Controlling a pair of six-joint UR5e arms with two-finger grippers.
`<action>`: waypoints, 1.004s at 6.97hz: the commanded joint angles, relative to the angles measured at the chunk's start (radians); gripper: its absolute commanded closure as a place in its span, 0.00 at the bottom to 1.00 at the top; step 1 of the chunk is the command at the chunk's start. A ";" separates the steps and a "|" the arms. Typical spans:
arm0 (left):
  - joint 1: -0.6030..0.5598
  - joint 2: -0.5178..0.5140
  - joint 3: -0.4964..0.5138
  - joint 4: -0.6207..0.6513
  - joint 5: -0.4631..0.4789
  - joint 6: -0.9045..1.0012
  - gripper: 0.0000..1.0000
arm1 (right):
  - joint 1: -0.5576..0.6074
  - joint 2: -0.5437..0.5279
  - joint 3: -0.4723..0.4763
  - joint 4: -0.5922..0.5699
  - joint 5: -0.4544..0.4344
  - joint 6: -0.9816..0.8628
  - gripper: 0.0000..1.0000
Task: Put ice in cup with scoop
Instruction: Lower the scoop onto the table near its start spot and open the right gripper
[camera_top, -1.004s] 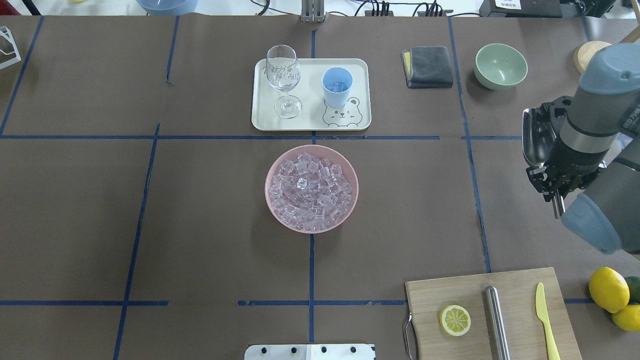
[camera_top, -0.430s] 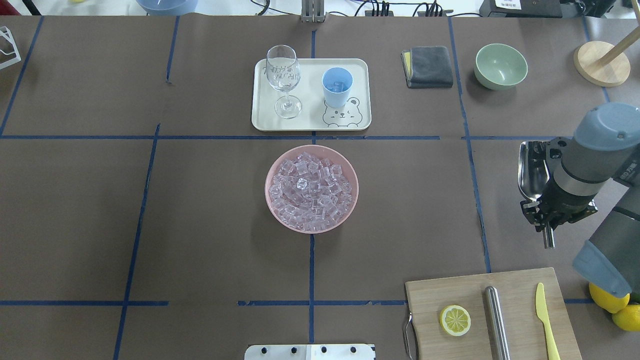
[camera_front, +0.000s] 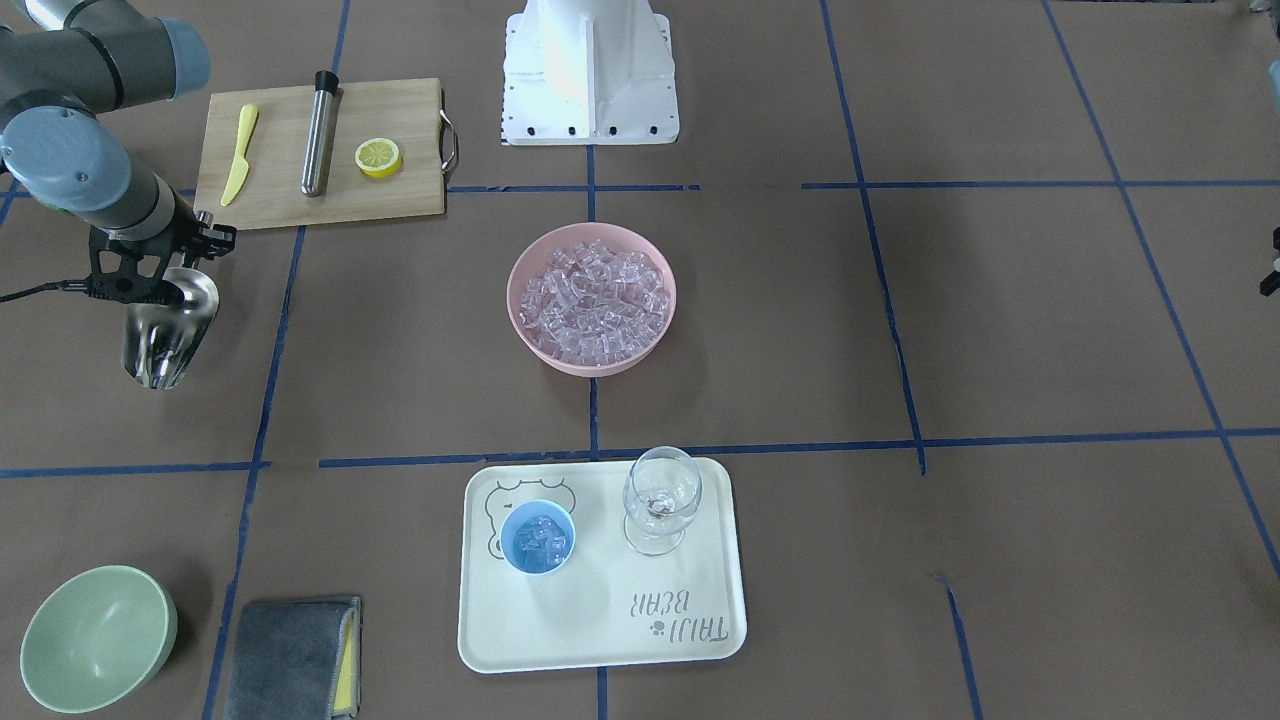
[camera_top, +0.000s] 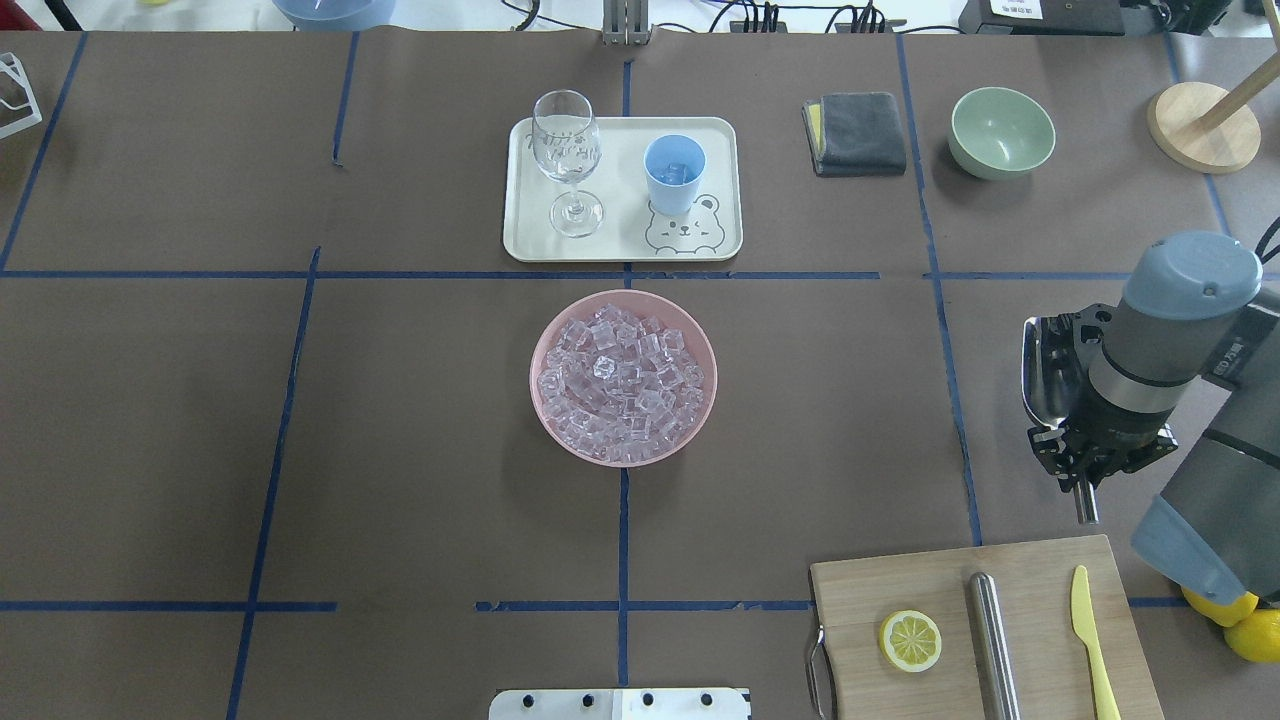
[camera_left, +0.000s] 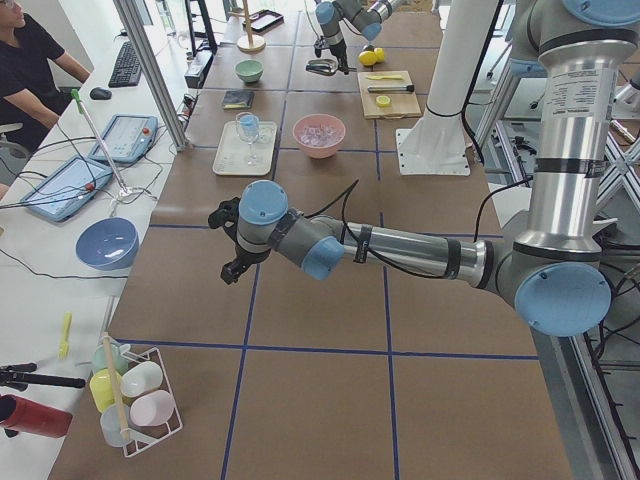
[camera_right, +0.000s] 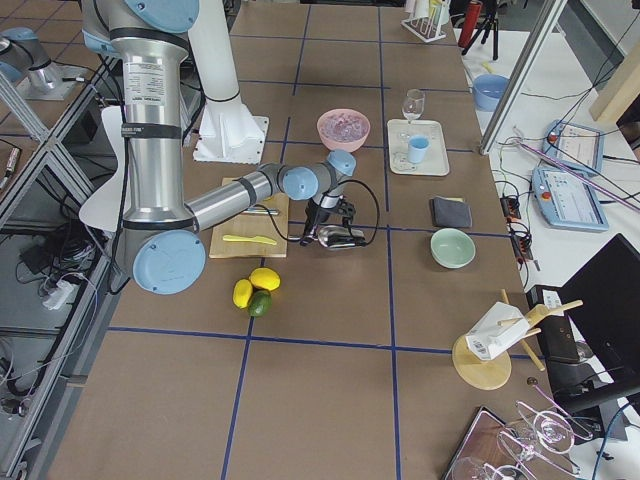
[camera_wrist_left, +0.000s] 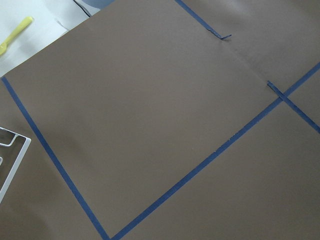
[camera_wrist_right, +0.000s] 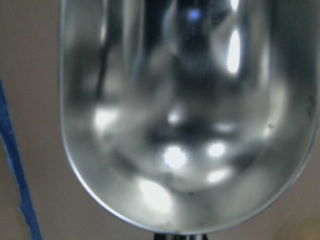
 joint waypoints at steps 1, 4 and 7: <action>0.000 0.001 0.005 -0.001 0.000 0.000 0.00 | -0.003 0.001 -0.017 0.000 0.021 -0.008 1.00; 0.000 0.001 0.005 -0.001 0.000 0.000 0.00 | 0.000 -0.008 -0.049 0.000 0.018 -0.131 0.31; 0.000 -0.001 0.002 0.002 0.000 0.000 0.00 | 0.022 -0.008 -0.045 0.000 0.016 -0.117 0.00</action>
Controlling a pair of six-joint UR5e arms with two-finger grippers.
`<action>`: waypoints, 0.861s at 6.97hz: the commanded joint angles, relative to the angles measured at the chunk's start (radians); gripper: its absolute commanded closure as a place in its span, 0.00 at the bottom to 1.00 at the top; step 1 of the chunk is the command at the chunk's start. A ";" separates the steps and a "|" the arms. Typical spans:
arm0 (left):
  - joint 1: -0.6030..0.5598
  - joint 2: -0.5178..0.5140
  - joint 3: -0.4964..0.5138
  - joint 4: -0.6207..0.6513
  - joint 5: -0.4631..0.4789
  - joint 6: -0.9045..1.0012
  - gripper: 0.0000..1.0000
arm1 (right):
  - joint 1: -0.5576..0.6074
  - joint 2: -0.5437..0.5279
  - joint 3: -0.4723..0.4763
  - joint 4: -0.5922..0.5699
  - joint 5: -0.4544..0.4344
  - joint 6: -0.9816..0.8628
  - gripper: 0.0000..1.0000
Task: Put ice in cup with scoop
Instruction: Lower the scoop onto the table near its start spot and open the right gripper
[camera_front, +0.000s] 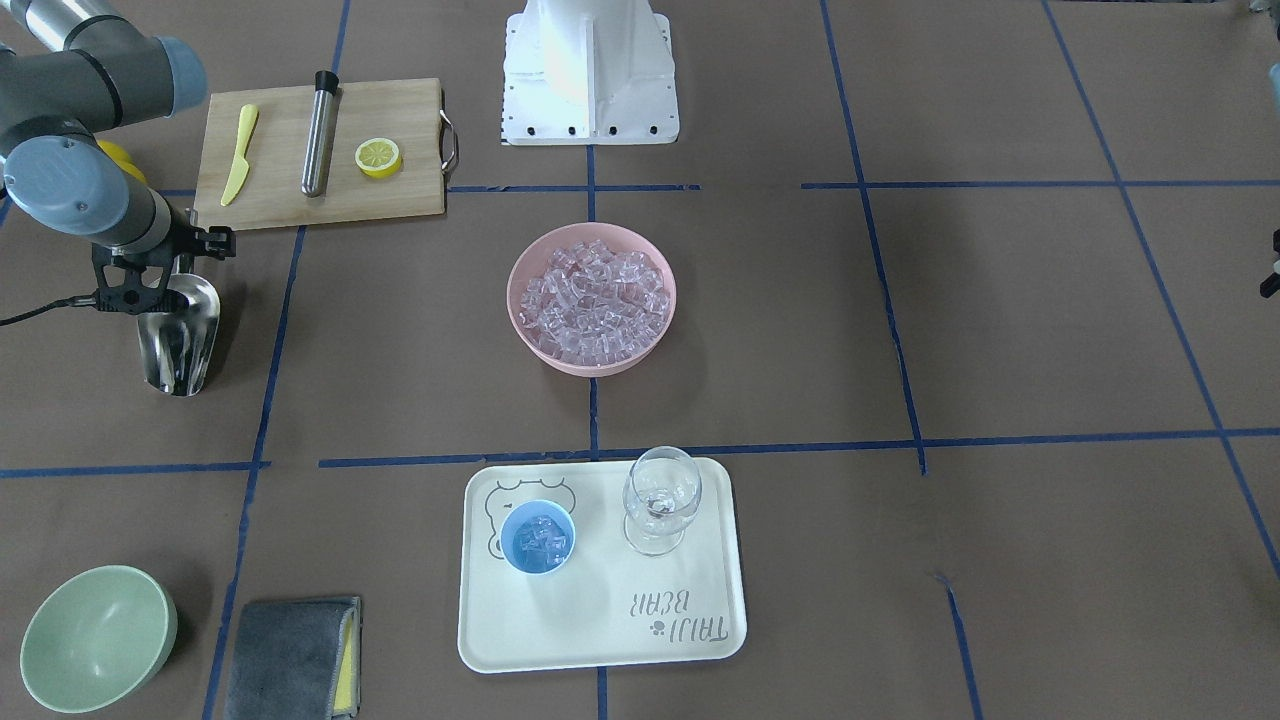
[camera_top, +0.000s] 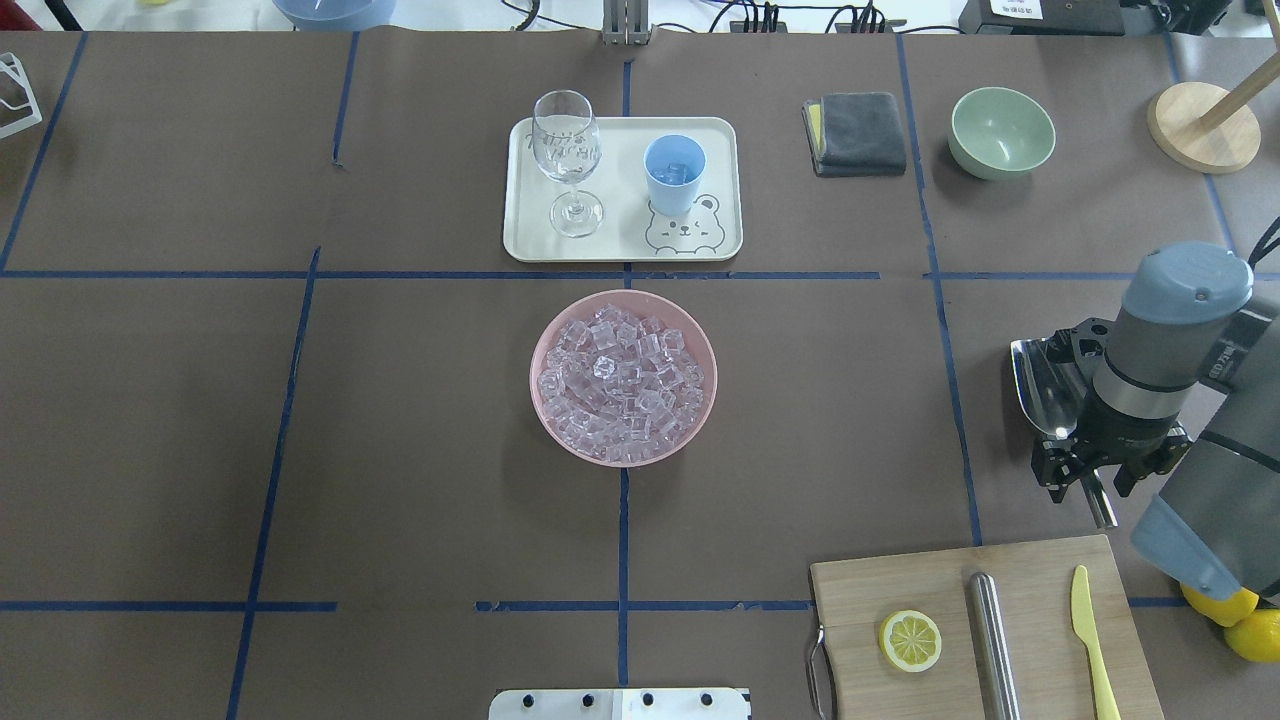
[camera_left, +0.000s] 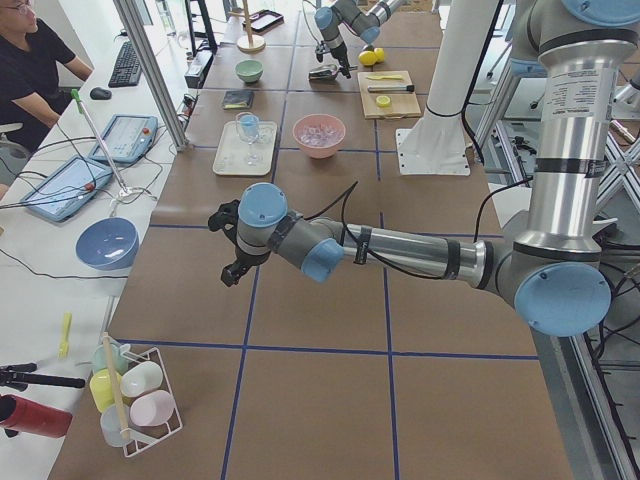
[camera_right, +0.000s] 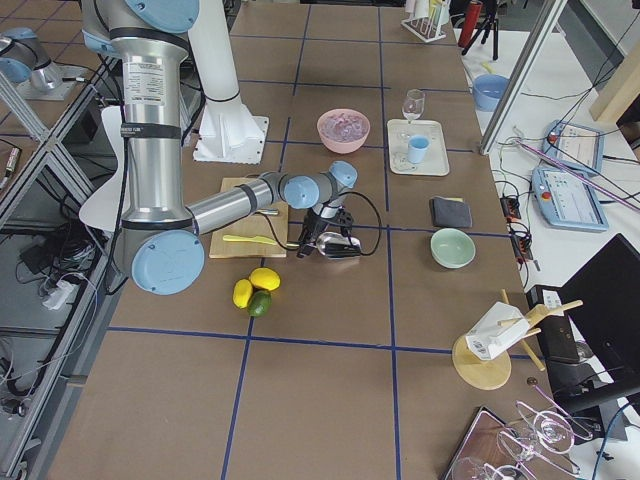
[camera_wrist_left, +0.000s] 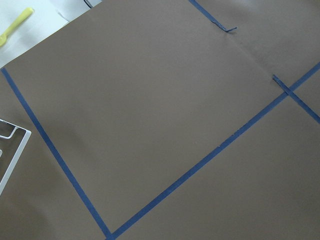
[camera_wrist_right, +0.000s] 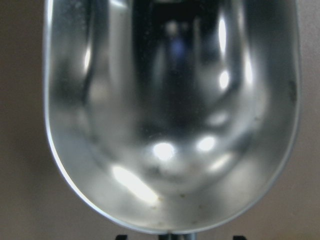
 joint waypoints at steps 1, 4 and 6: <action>0.000 -0.001 0.000 0.002 0.000 0.000 0.00 | 0.073 0.003 0.023 0.000 0.007 0.001 0.00; -0.005 0.001 -0.005 0.008 0.017 -0.005 0.00 | 0.291 0.001 0.178 -0.005 0.010 -0.015 0.00; -0.006 0.018 0.004 0.011 0.053 -0.008 0.00 | 0.418 0.001 0.198 -0.014 0.020 -0.213 0.00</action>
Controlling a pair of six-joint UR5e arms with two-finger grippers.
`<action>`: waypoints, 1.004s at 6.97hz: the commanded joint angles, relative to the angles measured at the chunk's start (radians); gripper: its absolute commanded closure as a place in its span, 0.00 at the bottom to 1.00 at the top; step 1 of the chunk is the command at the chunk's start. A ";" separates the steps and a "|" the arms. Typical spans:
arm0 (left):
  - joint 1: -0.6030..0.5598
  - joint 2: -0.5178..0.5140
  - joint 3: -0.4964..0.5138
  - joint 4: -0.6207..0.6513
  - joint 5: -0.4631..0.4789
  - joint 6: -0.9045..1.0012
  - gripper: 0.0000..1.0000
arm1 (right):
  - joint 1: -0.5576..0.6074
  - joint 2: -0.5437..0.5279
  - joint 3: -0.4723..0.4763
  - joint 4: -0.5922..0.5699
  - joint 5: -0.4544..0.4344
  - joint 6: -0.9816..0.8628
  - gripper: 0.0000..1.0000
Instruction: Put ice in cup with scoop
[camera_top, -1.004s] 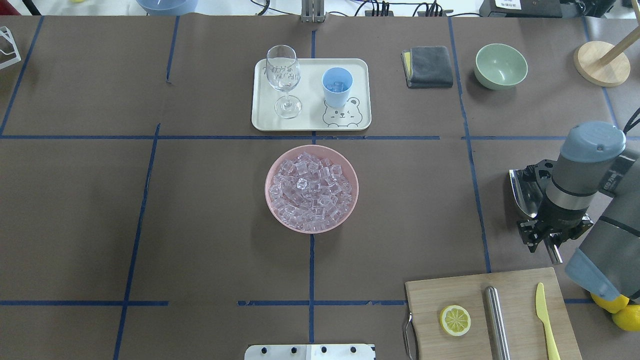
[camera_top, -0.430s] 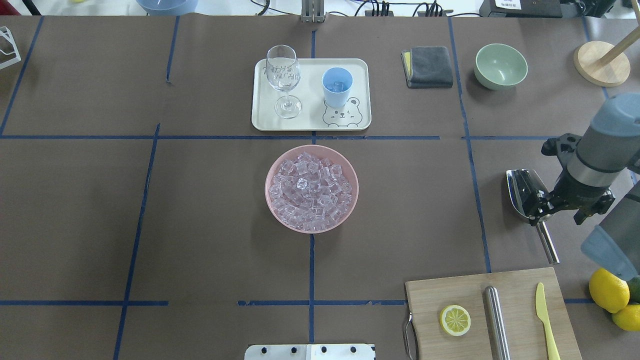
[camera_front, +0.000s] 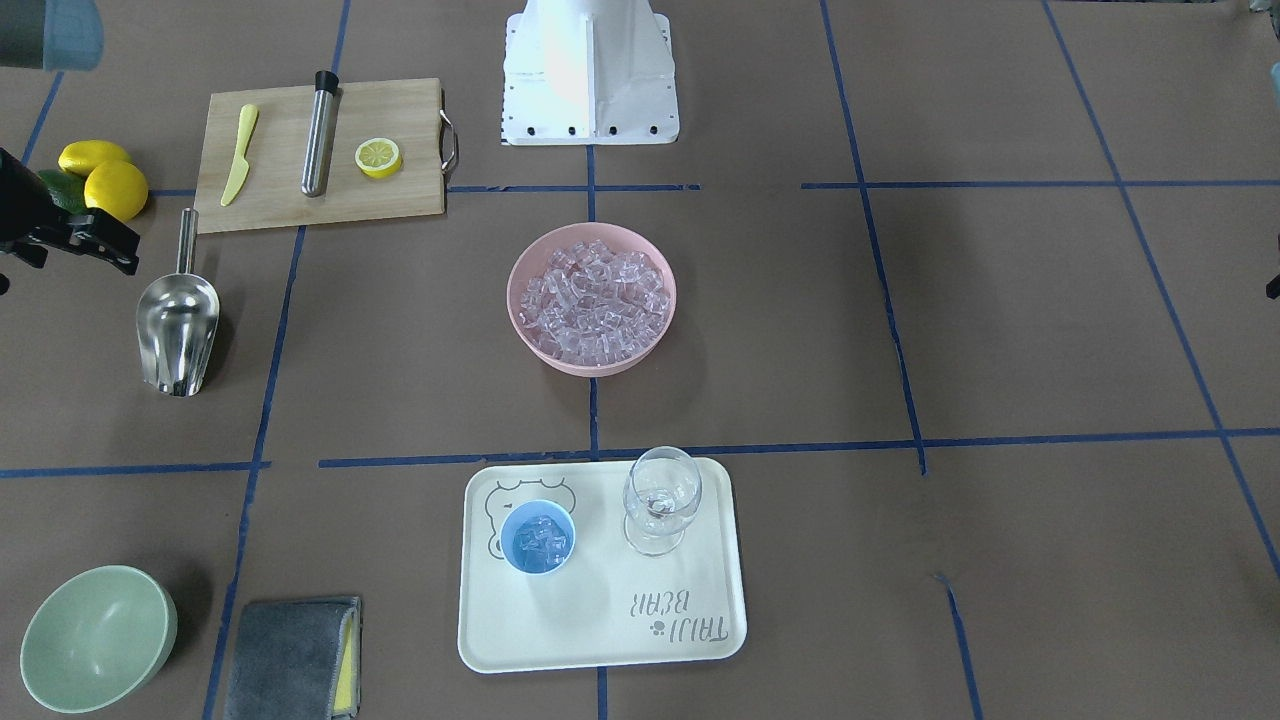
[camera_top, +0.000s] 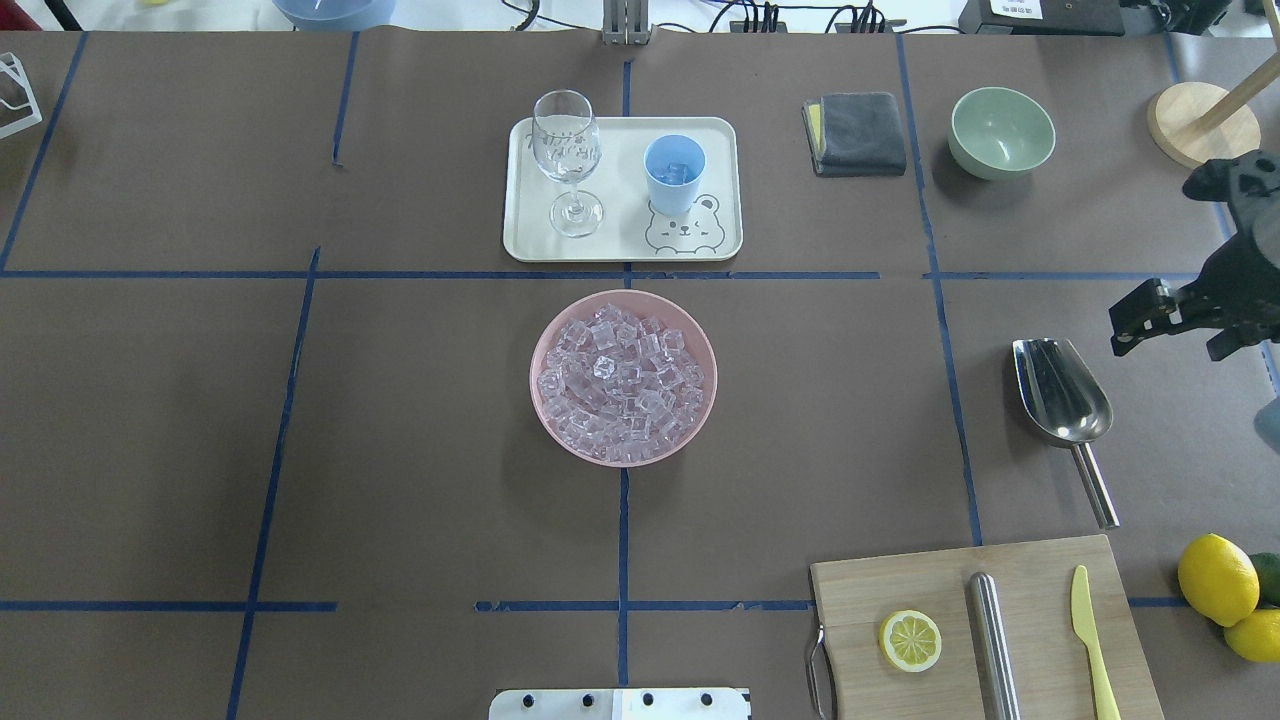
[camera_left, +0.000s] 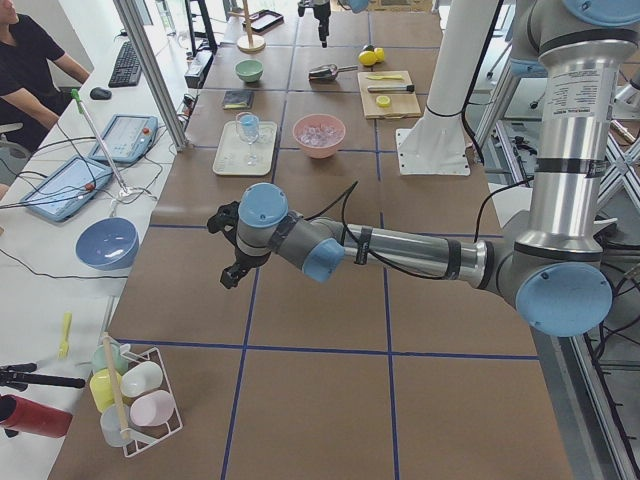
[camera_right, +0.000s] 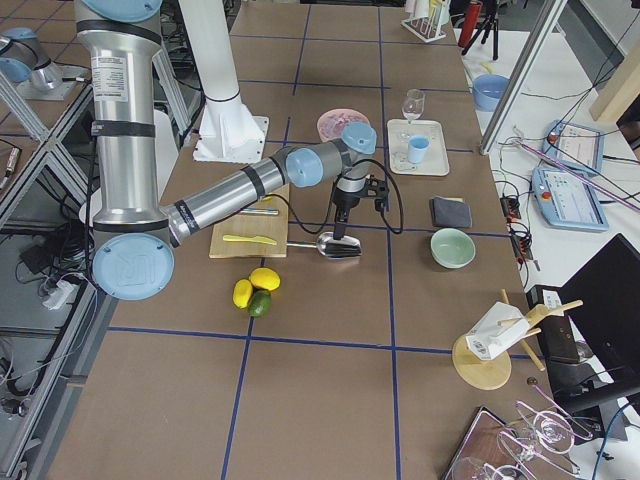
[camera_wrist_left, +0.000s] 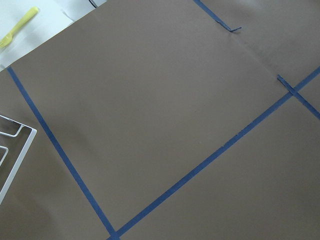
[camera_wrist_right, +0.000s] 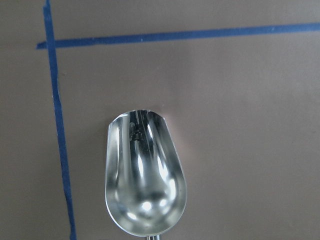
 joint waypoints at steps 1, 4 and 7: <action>-0.015 0.021 0.026 0.005 0.068 0.000 0.00 | 0.146 -0.031 -0.012 -0.005 0.011 -0.319 0.00; -0.066 0.020 0.071 0.169 0.070 0.008 0.00 | 0.382 -0.044 -0.203 -0.004 0.083 -0.724 0.00; -0.133 0.020 0.066 0.411 0.063 0.088 0.00 | 0.435 -0.046 -0.293 0.010 0.206 -0.732 0.00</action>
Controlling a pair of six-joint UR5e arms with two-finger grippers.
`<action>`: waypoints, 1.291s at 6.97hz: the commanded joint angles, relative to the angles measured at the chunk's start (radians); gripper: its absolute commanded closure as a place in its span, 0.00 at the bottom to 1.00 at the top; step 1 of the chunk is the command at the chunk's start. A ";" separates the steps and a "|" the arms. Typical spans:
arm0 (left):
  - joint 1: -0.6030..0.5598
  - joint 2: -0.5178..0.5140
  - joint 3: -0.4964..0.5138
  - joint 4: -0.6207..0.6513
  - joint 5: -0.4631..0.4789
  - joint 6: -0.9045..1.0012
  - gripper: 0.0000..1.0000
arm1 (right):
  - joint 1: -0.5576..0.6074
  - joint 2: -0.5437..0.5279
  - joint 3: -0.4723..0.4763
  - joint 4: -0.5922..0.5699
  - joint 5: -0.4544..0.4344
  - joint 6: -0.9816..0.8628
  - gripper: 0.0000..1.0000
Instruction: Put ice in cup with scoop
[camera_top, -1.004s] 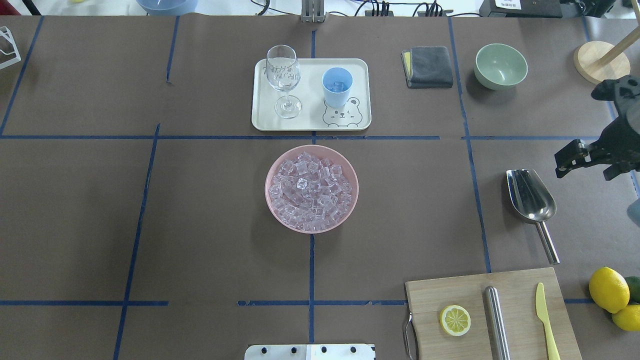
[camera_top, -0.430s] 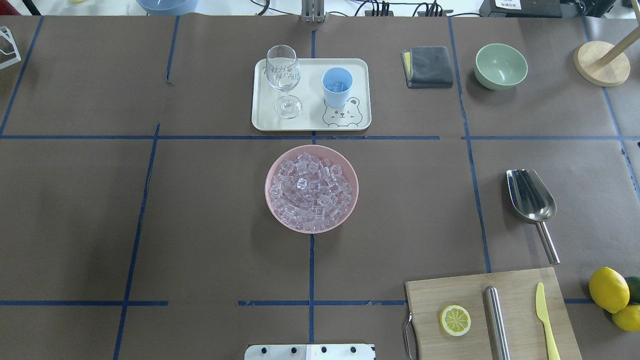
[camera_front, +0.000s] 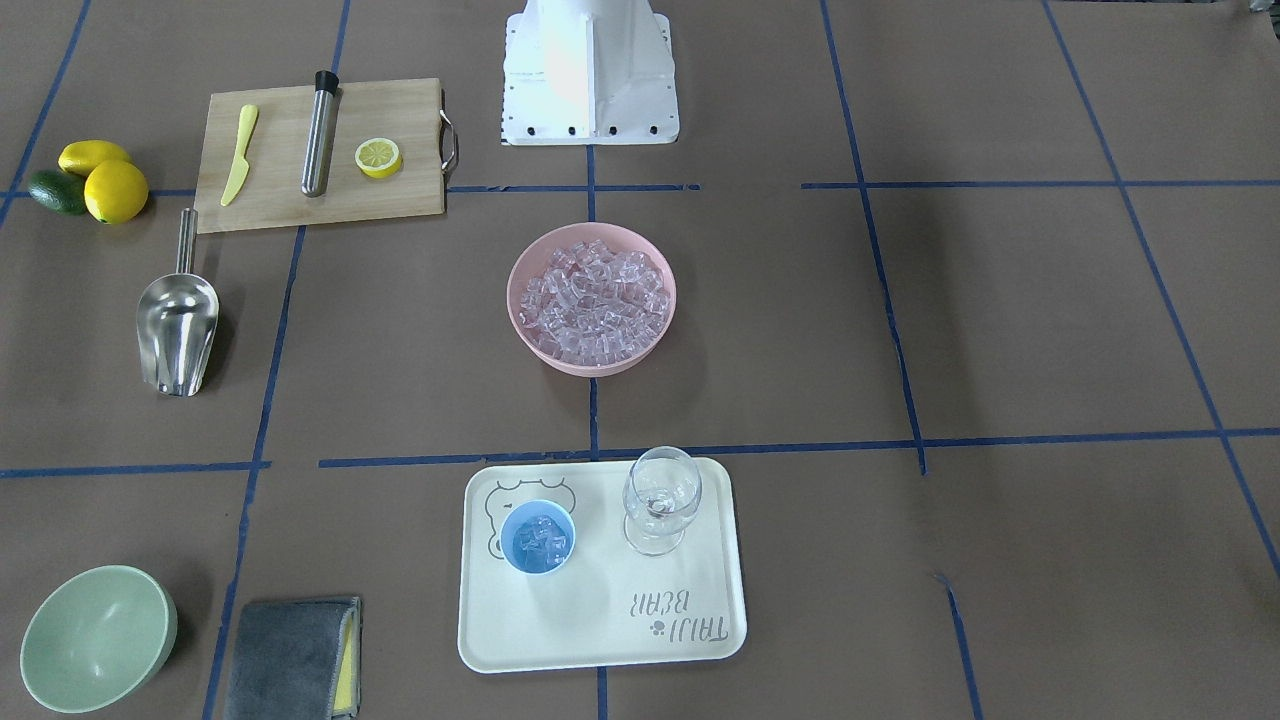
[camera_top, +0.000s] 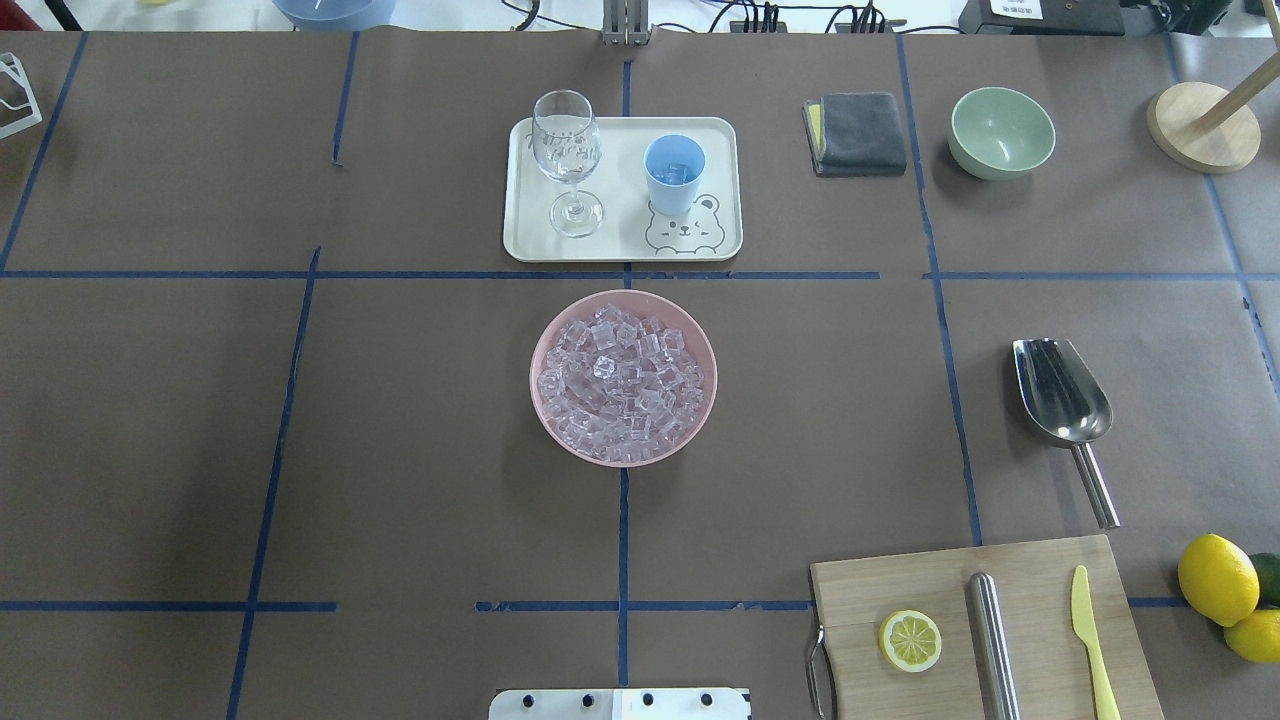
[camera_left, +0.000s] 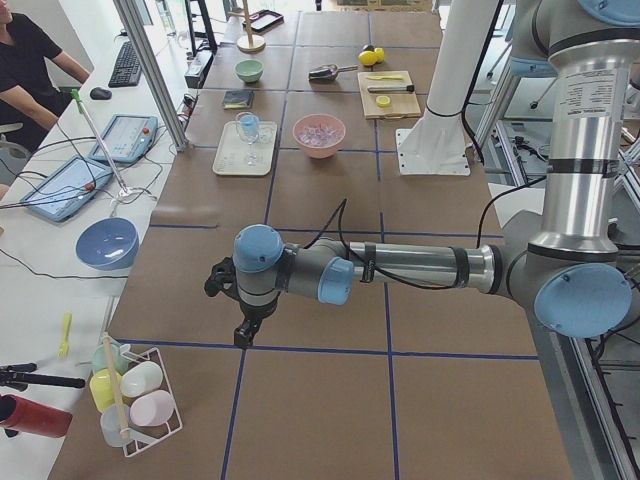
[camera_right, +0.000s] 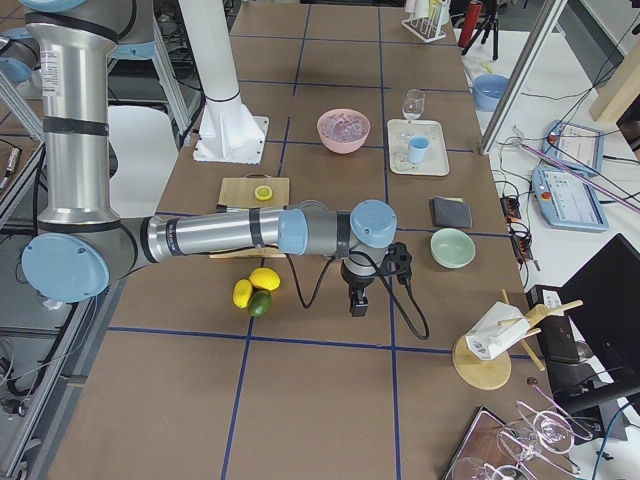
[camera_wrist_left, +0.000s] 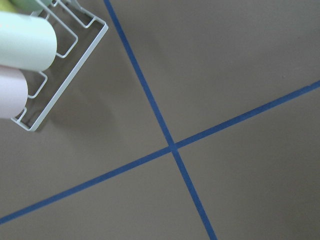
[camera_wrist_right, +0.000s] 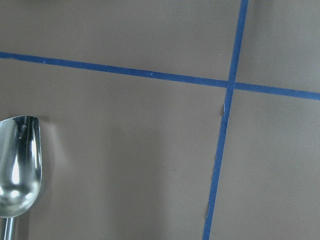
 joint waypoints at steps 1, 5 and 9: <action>-0.059 -0.007 -0.030 0.200 -0.002 0.014 0.00 | 0.010 0.009 -0.012 0.004 0.022 -0.018 0.00; -0.059 -0.015 -0.090 0.319 -0.004 0.000 0.00 | 0.041 0.007 -0.069 0.004 -0.009 -0.010 0.00; -0.059 -0.015 -0.086 0.310 -0.004 -0.011 0.00 | 0.046 0.004 -0.141 0.164 -0.115 0.065 0.00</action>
